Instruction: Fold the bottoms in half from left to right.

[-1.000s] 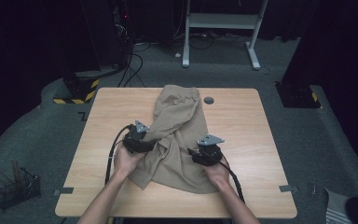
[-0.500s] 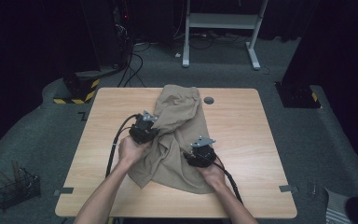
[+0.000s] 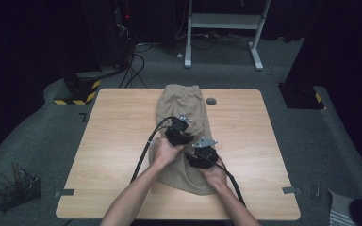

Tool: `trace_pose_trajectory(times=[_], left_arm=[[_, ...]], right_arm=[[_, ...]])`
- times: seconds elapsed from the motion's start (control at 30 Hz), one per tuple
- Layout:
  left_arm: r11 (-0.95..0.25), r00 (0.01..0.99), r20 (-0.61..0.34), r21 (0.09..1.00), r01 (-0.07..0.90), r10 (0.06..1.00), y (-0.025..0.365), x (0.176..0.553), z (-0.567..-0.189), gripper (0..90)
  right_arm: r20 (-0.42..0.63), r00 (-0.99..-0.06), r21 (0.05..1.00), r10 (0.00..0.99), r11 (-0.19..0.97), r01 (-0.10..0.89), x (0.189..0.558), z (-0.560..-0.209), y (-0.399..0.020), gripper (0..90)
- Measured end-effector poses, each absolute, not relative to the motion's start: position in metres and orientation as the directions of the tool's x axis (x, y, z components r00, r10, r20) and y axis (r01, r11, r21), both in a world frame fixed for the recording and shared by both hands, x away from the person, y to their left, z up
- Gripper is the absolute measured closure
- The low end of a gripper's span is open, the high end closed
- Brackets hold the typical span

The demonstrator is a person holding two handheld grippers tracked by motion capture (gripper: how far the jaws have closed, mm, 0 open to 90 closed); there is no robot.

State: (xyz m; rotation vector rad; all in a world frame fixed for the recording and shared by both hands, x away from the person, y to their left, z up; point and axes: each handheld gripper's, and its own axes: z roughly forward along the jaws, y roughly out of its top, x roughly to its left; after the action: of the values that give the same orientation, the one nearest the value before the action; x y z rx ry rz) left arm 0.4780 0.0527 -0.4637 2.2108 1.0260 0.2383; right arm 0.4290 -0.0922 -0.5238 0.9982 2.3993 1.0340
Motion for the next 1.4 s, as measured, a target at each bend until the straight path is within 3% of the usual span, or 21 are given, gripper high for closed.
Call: trace_pose_trajectory(times=[0.2, 0.47, 0.73, 0.83, 1.07, 1.23, 1.3, 1.4], left_arm=[[-0.448, 0.704, -0.058, 0.734, 0.510, 0.707, 0.071, 0.452, -0.432, 45.7], [-0.355, 0.659, -0.101, 0.776, 0.521, 0.746, 0.128, 0.433, -0.409, 37.4], [-0.321, 0.600, -0.170, 0.715, 0.621, 0.781, 0.159, 0.412, -0.451, 33.3], [-0.312, 0.571, -0.179, 0.689, 0.654, 0.801, 0.158, 0.414, -0.469, 40.5], [-0.286, 0.542, -0.185, 0.688, 0.667, 0.820, 0.152, 0.436, -0.491, 82.9], [-0.283, 0.532, -0.119, 0.740, 0.611, 0.838, 0.154, 0.443, -0.471, 87.1], [-0.299, 0.563, -0.060, 0.798, 0.524, 0.824, 0.151, 0.433, -0.446, 87.1], [-0.381, 0.631, 0.003, 0.800, 0.464, 0.776, 0.136, 0.423, -0.438, 86.7]], right_arm=[[-0.020, -0.681, 0.748, 0.732, 0.463, 0.475, 0.422, -0.521, -0.101, 46.0], [-0.037, -0.682, 0.753, 0.731, 0.469, 0.462, 0.410, -0.512, -0.111, 45.6], [-0.023, -0.674, 0.743, 0.739, 0.463, 0.482, 0.402, -0.518, -0.123, 45.1], [-0.018, -0.670, 0.736, 0.742, 0.464, 0.494, 0.402, -0.524, -0.121, 44.9], [-0.023, -0.653, 0.735, 0.757, 0.456, 0.502, 0.415, -0.524, -0.112, 41.6], [-0.024, -0.629, 0.734, 0.777, 0.440, 0.517, 0.435, -0.524, -0.100, 41.9], [-0.024, -0.620, 0.735, 0.784, 0.434, 0.521, 0.442, -0.524, -0.093, 42.2], [-0.021, -0.611, 0.734, 0.792, 0.427, 0.528, 0.449, -0.524, -0.086, 42.2]])
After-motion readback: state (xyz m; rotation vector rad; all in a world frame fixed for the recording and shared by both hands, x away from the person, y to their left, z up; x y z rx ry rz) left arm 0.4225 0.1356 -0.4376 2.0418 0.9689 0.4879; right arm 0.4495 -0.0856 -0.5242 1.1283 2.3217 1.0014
